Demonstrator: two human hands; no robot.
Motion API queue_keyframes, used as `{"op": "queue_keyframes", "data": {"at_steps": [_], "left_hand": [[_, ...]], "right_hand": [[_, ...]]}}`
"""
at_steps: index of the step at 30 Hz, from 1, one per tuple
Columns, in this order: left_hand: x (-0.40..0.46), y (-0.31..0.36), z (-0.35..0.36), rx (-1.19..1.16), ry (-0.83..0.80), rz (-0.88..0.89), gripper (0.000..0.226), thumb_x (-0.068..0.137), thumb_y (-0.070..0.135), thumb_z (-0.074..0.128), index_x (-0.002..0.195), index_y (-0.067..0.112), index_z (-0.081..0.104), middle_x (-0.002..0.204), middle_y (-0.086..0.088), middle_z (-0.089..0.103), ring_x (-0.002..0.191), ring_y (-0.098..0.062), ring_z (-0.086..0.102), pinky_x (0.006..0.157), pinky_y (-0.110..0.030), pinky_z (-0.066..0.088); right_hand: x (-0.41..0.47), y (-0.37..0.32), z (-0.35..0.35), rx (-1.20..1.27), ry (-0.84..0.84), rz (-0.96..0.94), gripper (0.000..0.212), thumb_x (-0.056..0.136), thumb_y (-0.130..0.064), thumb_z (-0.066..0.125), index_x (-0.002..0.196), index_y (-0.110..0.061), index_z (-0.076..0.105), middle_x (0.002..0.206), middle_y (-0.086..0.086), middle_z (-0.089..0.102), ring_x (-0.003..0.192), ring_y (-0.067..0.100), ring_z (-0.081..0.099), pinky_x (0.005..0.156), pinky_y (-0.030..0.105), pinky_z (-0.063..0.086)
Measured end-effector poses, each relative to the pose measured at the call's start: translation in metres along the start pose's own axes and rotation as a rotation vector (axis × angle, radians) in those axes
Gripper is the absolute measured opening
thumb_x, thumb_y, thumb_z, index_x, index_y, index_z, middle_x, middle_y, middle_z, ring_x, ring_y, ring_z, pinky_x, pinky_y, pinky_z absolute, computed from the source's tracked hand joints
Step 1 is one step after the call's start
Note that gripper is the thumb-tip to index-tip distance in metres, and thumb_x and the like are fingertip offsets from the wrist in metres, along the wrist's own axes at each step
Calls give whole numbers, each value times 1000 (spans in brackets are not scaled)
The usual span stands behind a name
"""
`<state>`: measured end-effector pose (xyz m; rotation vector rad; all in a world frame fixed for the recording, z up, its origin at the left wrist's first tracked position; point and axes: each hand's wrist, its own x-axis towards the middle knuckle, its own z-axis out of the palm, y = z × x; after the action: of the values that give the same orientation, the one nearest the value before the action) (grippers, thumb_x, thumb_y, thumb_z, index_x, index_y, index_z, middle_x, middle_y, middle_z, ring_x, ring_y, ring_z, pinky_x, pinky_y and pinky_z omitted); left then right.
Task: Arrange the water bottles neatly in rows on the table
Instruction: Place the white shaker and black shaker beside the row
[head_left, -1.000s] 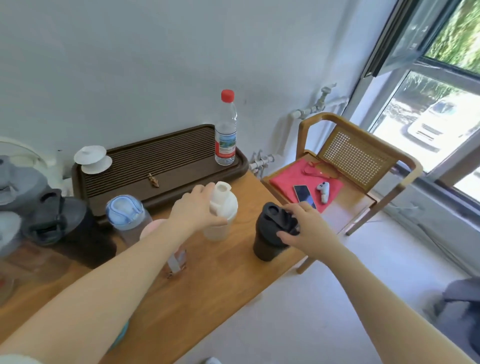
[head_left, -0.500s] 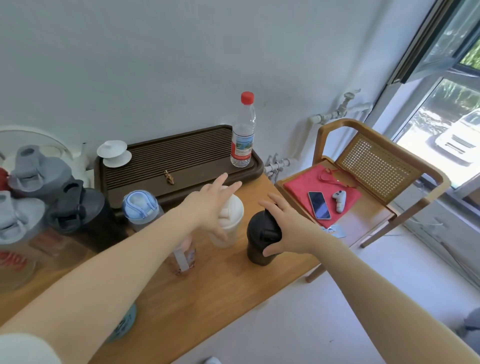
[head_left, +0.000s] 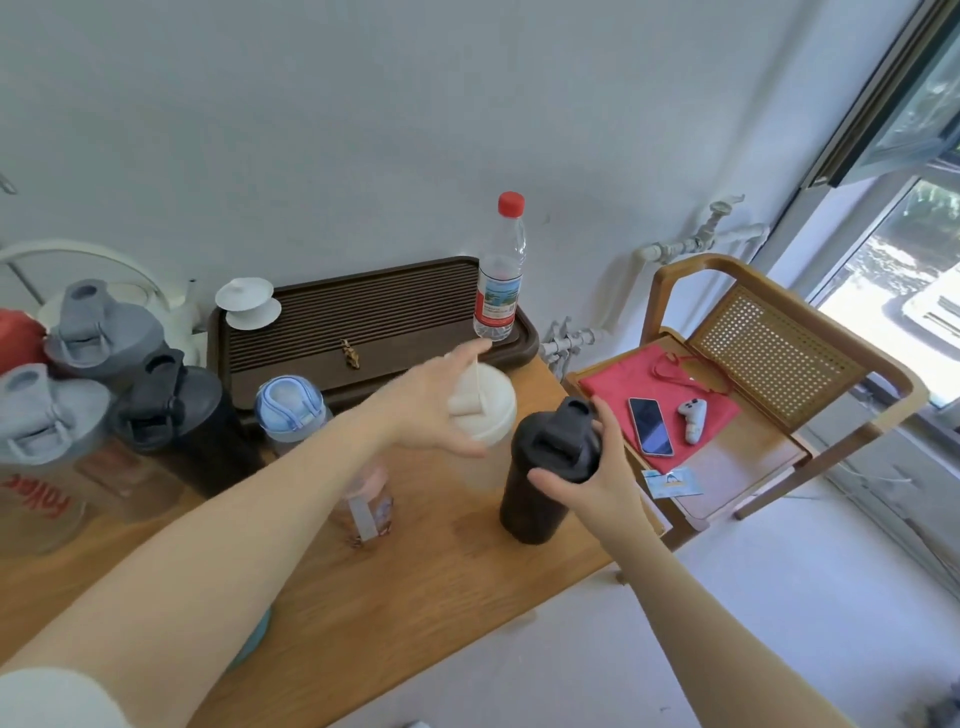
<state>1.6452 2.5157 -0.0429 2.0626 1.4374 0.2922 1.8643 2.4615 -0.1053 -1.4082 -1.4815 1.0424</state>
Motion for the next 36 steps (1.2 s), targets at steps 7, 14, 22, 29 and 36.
{"op": "queue_keyframes", "data": {"at_steps": [7, 14, 22, 29, 36], "left_hand": [[-74, 19, -67, -316, 225, 113, 100, 42, 43, 78, 122, 56, 21, 117, 30, 48, 103, 3, 54, 81, -16, 44], [-176, -4, -99, -450, 496, 202, 95, 43, 37, 77, 124, 44, 28, 105, 26, 57, 98, -7, 59, 77, -16, 46], [-294, -59, -105, -494, 776, 29, 94, 45, 52, 82, 124, 38, 33, 110, 24, 56, 97, -1, 57, 75, -13, 46], [-377, -135, -91, -339, 640, -304, 95, 42, 47, 77, 116, 65, 21, 118, 33, 48, 107, 11, 48, 78, -4, 40], [-416, -231, -69, -318, 563, -495, 117, 55, 30, 87, 142, 33, 9, 123, 23, 38, 110, 1, 42, 85, -12, 34]], "right_hand": [[21, -83, -11, 143, -134, -240, 91, 53, -38, 66, 138, -32, 33, 123, -15, 54, 109, -4, 56, 84, 12, 47], [26, -159, 45, 178, -463, -430, 108, 53, -75, 69, 139, -19, 35, 133, 1, 52, 124, 23, 50, 100, 40, 44], [7, -218, 166, 183, -822, -498, 104, 58, -60, 75, 140, -17, 28, 122, -14, 61, 115, 12, 59, 87, 20, 49], [-23, -231, 276, 69, -968, -484, 103, 48, -46, 82, 137, -30, 33, 125, -11, 58, 113, 7, 58, 91, 22, 46], [-70, -218, 380, -332, -978, -460, 86, 60, -32, 84, 131, -32, 35, 117, -18, 50, 106, 3, 52, 92, 22, 41]]}}
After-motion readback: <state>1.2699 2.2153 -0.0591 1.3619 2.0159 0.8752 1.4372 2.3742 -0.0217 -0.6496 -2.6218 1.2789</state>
